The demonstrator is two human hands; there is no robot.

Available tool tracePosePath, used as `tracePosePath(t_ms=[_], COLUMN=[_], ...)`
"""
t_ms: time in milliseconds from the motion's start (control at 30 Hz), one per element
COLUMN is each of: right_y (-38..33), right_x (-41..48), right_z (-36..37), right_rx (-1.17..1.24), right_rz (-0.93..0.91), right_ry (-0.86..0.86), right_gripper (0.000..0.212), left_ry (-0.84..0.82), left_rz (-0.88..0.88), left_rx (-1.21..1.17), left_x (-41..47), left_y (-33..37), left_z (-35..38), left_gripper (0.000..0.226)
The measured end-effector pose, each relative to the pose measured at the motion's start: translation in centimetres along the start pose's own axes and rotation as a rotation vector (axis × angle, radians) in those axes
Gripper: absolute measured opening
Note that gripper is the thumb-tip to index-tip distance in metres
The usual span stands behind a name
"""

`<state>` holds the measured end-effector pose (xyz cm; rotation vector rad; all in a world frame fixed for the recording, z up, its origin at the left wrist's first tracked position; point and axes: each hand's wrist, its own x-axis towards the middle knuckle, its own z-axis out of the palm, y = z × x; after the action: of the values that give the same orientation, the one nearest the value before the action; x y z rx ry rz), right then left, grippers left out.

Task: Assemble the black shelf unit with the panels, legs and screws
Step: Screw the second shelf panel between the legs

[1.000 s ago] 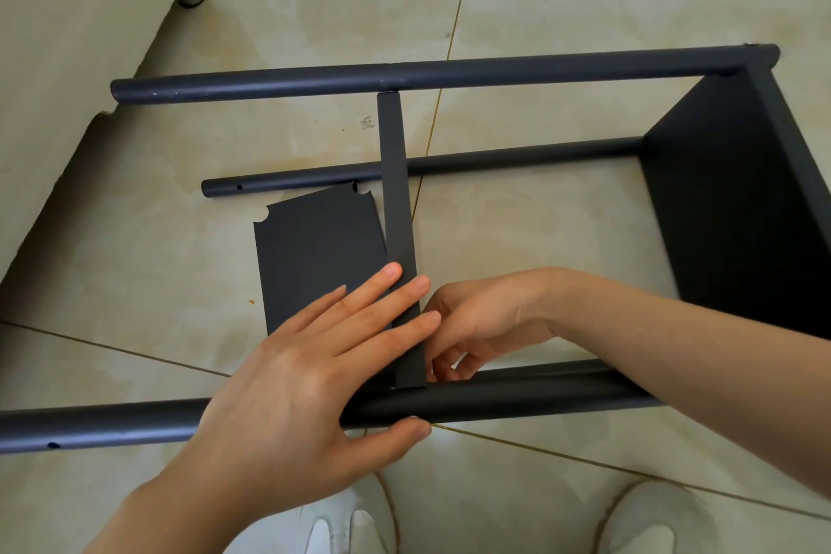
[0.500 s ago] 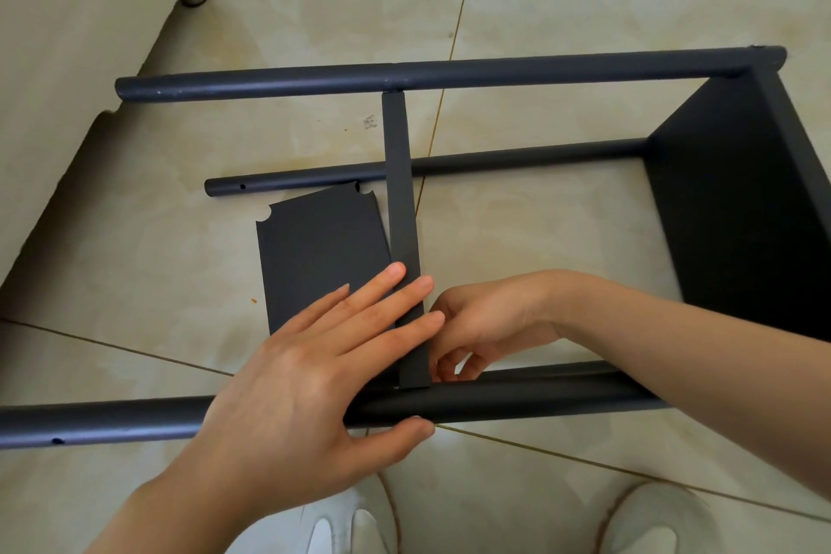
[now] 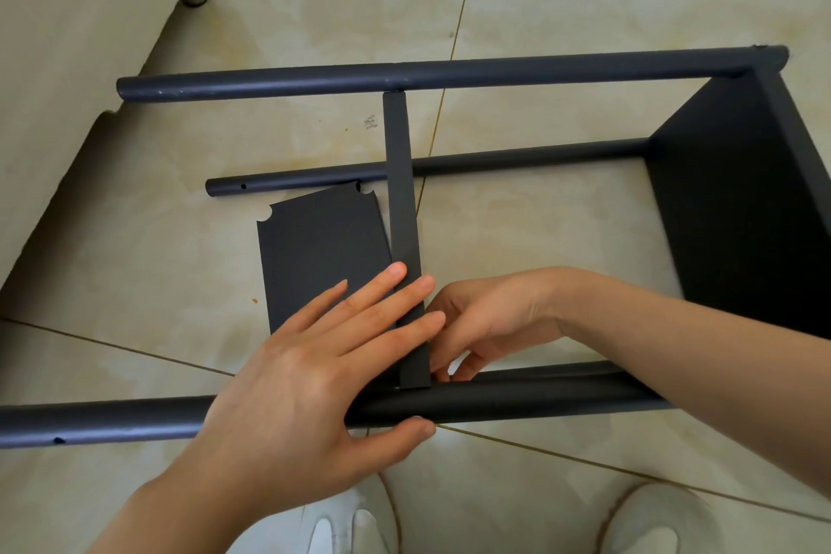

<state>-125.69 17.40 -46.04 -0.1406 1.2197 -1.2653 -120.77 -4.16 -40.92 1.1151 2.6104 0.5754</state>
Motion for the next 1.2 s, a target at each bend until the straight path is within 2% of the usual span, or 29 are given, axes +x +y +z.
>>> tracePosePath(t_ms=[300,400,533,700,833,933,1067,1200], right_y=[0.5,0.5,0.6,0.2,0.2,0.3,0.4,0.4], right_x=[0.5,0.7,1.1,1.0,1.2,0.9,0.2,0.5], right_z=[0.0,0.1,0.2,0.3,0.5,0.5,0.2,0.2], right_rx=[0.051,0.081,0.101,0.108,0.059,0.038,0.103,0.121], right_rz=[0.015,0.036,0.074,0.093,0.115,0.086,0.051,0.042], right_ry=[-0.038,-0.043,-0.038,-0.036,0.013,0.039,-0.007,0.006], right_gripper=[0.017,0.012,0.044,0.042,0.054,0.043,0.014,0.012], left_ry=[0.009,0.01,0.017,0.014,0.017,0.018,0.017,0.017], left_rz=[-0.002,0.002,0.002,0.002,0.004,0.003,0.001,0.002], left_rx=[-0.008,-0.005,-0.011,-0.008,-0.007,-0.01,-0.005,0.003], left_x=[0.1,0.0,0.1,0.0,0.1,0.1,0.1,0.0], left_y=[0.0,0.0,0.0,0.0,0.0,0.0,-0.1,0.0], left_z=[0.0,0.1,0.1,0.1,0.2,0.2,0.2,0.2], left_gripper=[0.066,0.066,0.066,0.066,0.066,0.066,0.067,0.067])
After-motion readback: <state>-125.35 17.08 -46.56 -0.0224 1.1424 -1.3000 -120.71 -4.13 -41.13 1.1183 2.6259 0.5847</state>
